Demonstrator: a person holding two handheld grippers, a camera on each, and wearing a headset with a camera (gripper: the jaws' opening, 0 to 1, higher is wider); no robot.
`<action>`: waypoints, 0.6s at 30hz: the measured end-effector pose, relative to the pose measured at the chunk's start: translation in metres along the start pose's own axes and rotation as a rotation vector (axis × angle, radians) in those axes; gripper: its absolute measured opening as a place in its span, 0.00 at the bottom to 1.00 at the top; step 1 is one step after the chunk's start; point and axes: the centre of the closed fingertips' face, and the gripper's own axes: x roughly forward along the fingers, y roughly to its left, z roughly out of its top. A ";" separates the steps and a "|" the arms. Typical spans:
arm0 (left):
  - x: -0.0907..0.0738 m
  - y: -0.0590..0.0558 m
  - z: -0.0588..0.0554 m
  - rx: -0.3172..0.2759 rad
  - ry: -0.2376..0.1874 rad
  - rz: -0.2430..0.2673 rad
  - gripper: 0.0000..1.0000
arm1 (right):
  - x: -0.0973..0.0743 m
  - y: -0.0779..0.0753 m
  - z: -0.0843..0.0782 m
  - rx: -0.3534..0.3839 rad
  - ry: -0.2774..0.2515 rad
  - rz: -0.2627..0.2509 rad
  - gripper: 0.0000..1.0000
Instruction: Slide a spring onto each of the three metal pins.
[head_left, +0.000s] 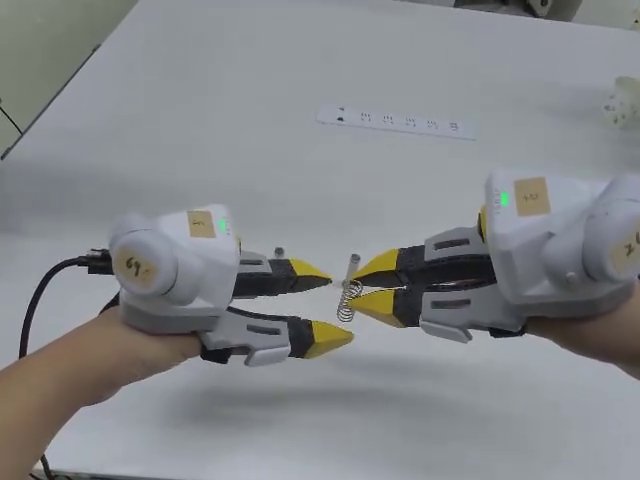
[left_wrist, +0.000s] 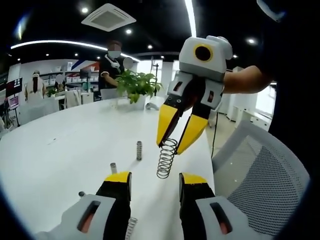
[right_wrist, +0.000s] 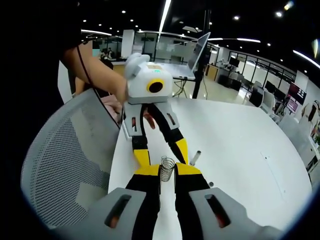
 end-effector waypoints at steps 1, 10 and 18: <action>-0.002 0.002 0.000 -0.004 -0.004 0.007 0.32 | 0.000 0.000 0.000 -0.003 0.002 -0.002 0.07; -0.015 0.012 -0.002 -0.015 -0.010 0.057 0.40 | 0.000 -0.004 -0.001 -0.007 0.010 -0.014 0.07; -0.035 0.027 -0.002 -0.025 -0.027 0.128 0.47 | 0.000 -0.007 -0.004 -0.005 0.012 -0.025 0.07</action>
